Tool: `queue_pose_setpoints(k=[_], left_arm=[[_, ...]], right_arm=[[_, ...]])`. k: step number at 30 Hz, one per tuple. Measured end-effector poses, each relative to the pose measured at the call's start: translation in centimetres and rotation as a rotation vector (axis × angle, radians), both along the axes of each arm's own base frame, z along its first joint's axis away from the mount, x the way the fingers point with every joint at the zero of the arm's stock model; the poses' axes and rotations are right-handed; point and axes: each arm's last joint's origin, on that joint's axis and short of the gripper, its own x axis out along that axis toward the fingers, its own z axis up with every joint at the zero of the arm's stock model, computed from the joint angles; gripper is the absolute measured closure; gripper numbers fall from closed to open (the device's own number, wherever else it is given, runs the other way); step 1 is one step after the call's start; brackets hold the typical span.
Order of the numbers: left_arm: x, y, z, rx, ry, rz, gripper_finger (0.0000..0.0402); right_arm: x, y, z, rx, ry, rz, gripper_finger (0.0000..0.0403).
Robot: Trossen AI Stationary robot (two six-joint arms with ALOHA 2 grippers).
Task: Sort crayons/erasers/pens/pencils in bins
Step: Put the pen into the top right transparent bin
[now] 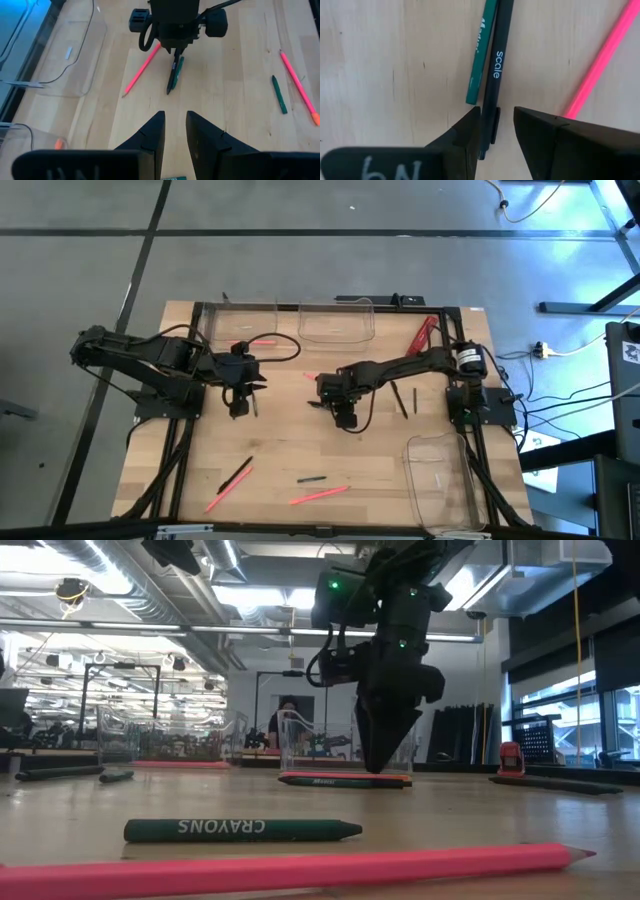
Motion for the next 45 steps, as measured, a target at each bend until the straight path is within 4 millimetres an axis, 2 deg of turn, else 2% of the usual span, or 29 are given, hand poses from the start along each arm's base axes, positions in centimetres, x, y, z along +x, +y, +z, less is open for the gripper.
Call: queue_pose_setpoints(k=[13,22,40,45], left_arm=[[0.0,0.0,0.0,-0.001,-0.002,0.0,0.0331],[0.0,0.0,0.0,0.0,-0.002,0.0,0.0331],[0.0,0.0,0.0,0.0,-0.001,0.0,0.0331],[0.0,0.0,0.0,0.0,-0.001,0.0,0.0331]], right_arm=[[0.3,0.1,-0.7,0.026,-0.003,0.001,0.0283],[0.7,0.1,-2.4,0.034,0.03,-0.046,0.0283],[0.7,0.1,-2.6,0.042,0.029,-0.083,0.0284],[0.7,0.1,-2.6,0.042,0.028,-0.083,0.0315]])
